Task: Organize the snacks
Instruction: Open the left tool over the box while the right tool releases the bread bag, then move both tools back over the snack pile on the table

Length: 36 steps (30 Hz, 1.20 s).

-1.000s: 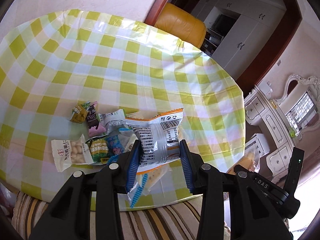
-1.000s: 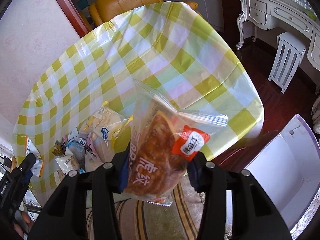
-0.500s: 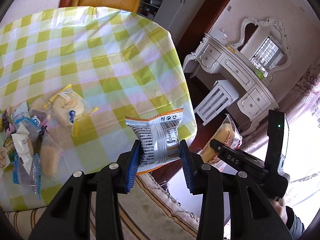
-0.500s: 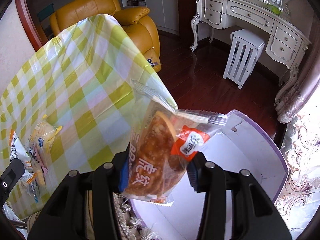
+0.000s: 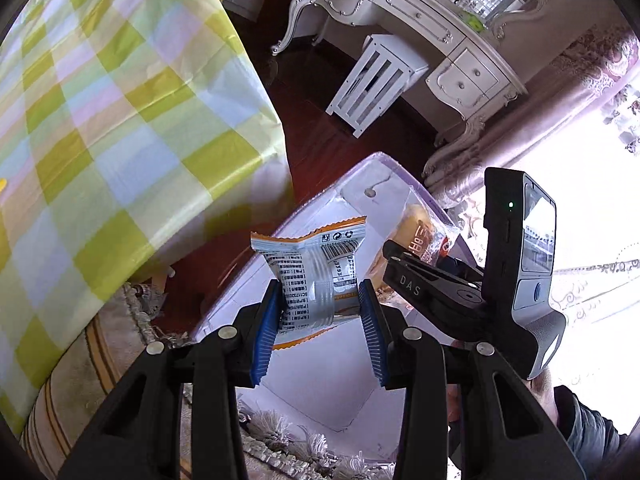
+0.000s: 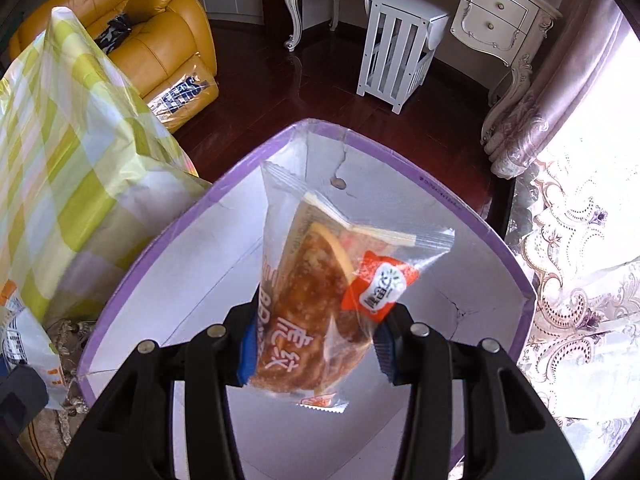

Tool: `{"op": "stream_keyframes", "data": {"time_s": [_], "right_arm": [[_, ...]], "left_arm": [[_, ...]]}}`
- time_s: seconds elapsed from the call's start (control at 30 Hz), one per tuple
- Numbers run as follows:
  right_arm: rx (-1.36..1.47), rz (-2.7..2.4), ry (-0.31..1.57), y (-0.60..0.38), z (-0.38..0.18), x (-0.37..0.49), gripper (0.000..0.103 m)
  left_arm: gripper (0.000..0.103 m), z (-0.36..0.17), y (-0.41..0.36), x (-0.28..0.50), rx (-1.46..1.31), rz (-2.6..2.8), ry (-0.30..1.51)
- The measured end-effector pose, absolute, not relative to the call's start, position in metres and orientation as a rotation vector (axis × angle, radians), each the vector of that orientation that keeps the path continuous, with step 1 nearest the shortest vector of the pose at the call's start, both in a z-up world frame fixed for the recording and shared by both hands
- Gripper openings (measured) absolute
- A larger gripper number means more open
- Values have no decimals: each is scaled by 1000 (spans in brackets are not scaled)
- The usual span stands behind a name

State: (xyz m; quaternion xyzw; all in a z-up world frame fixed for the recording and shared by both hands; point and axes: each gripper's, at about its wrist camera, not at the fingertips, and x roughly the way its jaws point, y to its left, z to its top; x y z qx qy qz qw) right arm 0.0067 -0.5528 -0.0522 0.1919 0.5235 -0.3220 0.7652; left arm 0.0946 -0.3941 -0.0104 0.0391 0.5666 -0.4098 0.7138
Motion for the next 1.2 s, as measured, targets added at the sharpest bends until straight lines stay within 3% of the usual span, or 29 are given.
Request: {"op": "stream_keyframes", "data": {"time_s": [0.33,0.6,0.63,0.7,0.8,0.9,1.2], "right_arm": [[445,-716,1232,-566,-102,-1,46],[457,-710,1282,-566,-117,2,49],[456,-709,1286,-564,-118,2,50],[446,-712,1277,-565,-117,2,64],[421,-731,1268,-567,-113,3,75],[420,-746,1251,-570,-105,1,77],[359,-821,1150,-570,-63,1,80]], "left_arm": [[39,-67,-438,94,195,-947,1430],[40,-84,-447,96,200,-930,1489],[43,-85,-447,96,197,-926,1491],[60,-84,-448,98,193,-915,1488],[67,-81,-447,98,186,-909,1476],[75,-76,-442,100,159,-905,1460],[78,-28,-397,116,16,-799,1290]]}}
